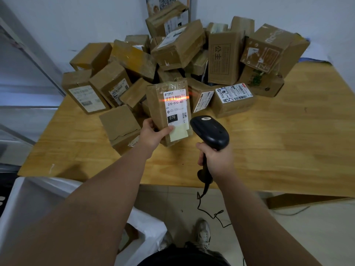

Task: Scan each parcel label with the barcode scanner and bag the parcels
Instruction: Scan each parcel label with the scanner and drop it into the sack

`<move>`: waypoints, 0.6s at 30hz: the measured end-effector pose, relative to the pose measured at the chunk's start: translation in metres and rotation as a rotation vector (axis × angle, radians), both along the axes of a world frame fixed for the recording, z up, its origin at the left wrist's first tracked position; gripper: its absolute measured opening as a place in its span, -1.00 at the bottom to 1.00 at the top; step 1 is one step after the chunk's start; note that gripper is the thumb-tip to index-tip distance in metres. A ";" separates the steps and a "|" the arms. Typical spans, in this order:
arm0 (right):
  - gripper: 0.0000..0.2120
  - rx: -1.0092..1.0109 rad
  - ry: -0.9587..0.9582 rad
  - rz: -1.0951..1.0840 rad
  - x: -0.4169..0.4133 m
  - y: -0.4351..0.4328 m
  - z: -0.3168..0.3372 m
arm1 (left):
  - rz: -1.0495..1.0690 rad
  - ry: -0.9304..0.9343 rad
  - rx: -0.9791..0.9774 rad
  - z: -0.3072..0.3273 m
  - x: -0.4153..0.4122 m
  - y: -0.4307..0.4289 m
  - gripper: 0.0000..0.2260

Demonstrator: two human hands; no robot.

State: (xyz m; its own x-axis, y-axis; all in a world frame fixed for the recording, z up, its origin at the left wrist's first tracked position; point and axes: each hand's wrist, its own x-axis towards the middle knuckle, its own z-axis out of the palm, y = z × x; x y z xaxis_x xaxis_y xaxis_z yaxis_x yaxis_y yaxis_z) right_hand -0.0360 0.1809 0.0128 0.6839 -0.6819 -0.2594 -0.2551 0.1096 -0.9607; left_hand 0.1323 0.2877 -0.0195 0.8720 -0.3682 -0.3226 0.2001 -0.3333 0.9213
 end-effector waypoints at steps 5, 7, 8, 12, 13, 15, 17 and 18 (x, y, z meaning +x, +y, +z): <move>-0.68 -0.007 -0.016 0.002 0.000 -0.002 0.000 | 0.000 0.002 -0.004 0.001 -0.001 0.001 -0.28; -0.65 -0.018 -0.022 0.003 0.000 -0.002 0.002 | -0.005 -0.006 0.002 0.001 -0.001 0.001 -0.27; -0.64 -0.023 -0.025 0.002 0.000 -0.003 0.003 | -0.007 -0.012 0.005 0.002 -0.001 0.002 -0.26; -0.63 -0.016 -0.015 0.013 0.000 -0.006 0.004 | -0.001 -0.030 0.003 0.003 -0.002 0.004 -0.27; -0.64 -0.012 0.003 0.028 0.001 -0.007 0.005 | 0.001 -0.033 0.003 0.004 -0.003 0.005 -0.28; -0.70 -0.006 0.055 0.060 0.006 -0.009 0.008 | -0.010 -0.047 0.006 0.005 -0.004 0.006 -0.28; -0.76 0.042 0.096 0.064 0.014 -0.016 0.019 | -0.039 -0.060 0.019 0.008 -0.005 0.006 -0.28; -0.77 0.075 0.110 0.067 0.019 -0.022 0.027 | -0.059 -0.055 0.034 0.010 -0.006 0.005 -0.28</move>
